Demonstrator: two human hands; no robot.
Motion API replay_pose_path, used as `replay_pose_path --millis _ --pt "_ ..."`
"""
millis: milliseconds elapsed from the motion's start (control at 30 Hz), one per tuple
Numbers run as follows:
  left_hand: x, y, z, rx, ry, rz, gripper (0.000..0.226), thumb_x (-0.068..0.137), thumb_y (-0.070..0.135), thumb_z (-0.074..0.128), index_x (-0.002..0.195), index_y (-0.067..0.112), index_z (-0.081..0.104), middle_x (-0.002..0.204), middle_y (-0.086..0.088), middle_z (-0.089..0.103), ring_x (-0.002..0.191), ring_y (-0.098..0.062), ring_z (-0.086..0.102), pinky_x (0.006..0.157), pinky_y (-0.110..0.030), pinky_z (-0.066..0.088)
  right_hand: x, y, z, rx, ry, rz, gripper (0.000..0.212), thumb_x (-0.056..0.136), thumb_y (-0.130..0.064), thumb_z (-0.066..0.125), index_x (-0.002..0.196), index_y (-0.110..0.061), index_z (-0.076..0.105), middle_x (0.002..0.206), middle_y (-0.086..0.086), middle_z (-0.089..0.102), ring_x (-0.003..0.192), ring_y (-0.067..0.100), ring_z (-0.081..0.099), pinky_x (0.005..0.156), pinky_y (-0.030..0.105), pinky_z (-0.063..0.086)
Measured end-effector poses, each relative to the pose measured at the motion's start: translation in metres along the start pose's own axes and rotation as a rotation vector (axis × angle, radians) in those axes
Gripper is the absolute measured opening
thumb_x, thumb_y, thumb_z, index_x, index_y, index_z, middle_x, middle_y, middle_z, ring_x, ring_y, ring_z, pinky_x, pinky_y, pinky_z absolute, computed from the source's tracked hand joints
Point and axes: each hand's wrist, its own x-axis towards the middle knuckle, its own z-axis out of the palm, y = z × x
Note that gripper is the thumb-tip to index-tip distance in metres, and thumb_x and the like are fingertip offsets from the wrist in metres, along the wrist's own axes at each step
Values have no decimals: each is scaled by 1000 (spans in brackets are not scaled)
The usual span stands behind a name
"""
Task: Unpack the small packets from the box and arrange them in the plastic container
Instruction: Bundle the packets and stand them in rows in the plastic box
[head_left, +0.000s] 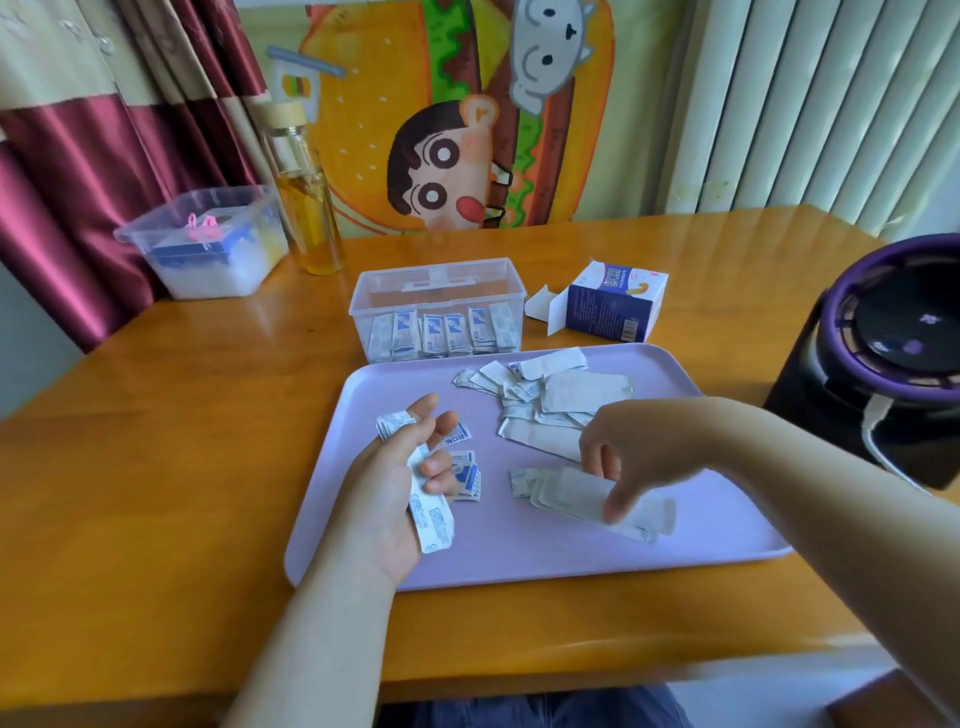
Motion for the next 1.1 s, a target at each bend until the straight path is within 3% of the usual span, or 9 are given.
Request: replay_pose_path --millis 200,333,400,533,633,733,833,967,1100 --pt "0 -2 -1 24 15 -14 19 94 8 48 106 15 61 82 -3 62 37 -4 34 35 -12 29 4 17 -2 97 65 6 25 75 -40 74 84 -20 64 83 2 69 68 10 57 65 24 42" --pt "1 -1 1 39 3 -21 19 94 8 48 106 14 61 80 -2 63 37 -3 34 35 -12 29 -4 20 -10 160 69 38 19 79 -41 71 73 -27 59 73 -10 64 64 3 60 62 18 42" --pt "0 -1 2 73 -8 -20 18 94 9 48 104 13 62 78 -2 61 37 -3 33 35 -12 28 -7 21 -15 146 121 51 19 79 -43 70 81 -26 63 81 -9 69 70 5 62 66 22 45" --pt "-7 -8 7 257 -120 -69 21 92 24 53 99 9 64 68 -1 53 38 -3 28 37 -14 23 -11 7 -21 263 440 -74 23 73 -41 73 79 -21 63 80 -6 69 77 15 64 74 35 51" --pt "-13 -14 13 312 -189 -89 45 77 50 56 99 13 66 71 0 64 38 -4 27 37 -13 23 -7 -21 -7 299 710 -249 22 73 -39 73 70 -25 57 70 -13 61 67 -3 56 65 18 48" --pt "-16 -11 13 277 -214 -60 53 73 58 53 95 11 64 71 2 65 38 -3 27 38 -13 22 8 -36 15 109 1051 -488 17 81 -25 61 67 -16 62 68 -6 58 67 7 50 60 27 41" --pt "-17 -4 7 321 -167 -1 44 72 44 63 99 10 66 71 1 61 42 -5 32 40 -15 23 22 -34 31 -87 1233 -623 19 86 -15 57 69 -10 64 73 2 63 72 23 50 62 30 41" --pt "-19 0 2 436 -118 109 23 90 6 56 111 11 61 51 7 58 40 -1 47 38 -11 31 28 -34 37 -90 1295 -631 20 89 -22 59 76 -10 68 88 5 62 78 23 46 66 28 39" --pt "-16 5 -2 522 -109 191 21 90 1 55 109 8 61 45 10 56 36 0 50 37 -9 34 33 -31 37 -63 1284 -637 11 90 -24 59 83 -15 60 99 -1 52 80 23 46 64 30 41"
